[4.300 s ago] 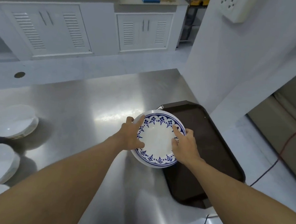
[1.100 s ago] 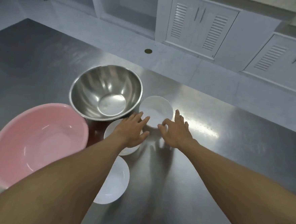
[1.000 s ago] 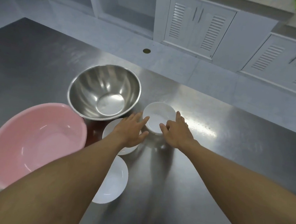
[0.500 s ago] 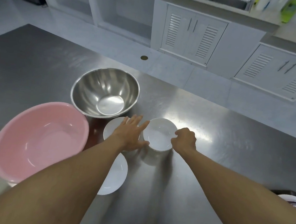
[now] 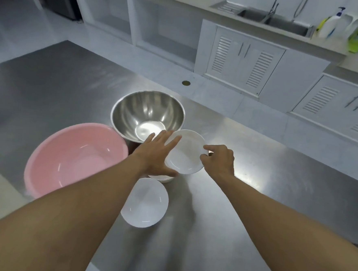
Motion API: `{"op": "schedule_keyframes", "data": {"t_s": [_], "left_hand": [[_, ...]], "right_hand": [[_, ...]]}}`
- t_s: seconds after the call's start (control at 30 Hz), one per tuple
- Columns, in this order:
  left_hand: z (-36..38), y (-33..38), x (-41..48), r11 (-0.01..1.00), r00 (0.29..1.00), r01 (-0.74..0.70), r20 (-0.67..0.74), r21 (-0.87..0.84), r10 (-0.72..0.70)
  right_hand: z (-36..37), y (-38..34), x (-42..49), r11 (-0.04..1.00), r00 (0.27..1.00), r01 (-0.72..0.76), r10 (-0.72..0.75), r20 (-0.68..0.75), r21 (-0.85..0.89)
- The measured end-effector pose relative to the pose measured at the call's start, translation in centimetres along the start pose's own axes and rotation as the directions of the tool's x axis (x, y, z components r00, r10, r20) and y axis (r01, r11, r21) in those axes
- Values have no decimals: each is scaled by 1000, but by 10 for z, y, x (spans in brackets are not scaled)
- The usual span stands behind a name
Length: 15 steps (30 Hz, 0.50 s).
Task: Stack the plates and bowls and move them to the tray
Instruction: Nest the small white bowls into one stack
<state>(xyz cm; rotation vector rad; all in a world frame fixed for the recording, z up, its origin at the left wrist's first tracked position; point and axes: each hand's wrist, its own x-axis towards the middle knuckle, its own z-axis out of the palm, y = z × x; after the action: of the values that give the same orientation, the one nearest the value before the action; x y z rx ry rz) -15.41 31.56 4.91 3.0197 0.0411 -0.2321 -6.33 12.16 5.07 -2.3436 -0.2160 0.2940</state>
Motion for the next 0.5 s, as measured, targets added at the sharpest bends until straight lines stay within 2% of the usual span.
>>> {"op": "schedule_keyframes", "data": {"t_s": [0.3,0.5], "left_hand": [[22,-31,-27,987,996,77,66,-141,-68],[40,-40,-24,984,993,82,98,-159,-67]], "right_hand": [[48,-11,-8,1000,994,14,-13,109,-9],[70,-5,-5,999,986,-11,18,168,-46]]}}
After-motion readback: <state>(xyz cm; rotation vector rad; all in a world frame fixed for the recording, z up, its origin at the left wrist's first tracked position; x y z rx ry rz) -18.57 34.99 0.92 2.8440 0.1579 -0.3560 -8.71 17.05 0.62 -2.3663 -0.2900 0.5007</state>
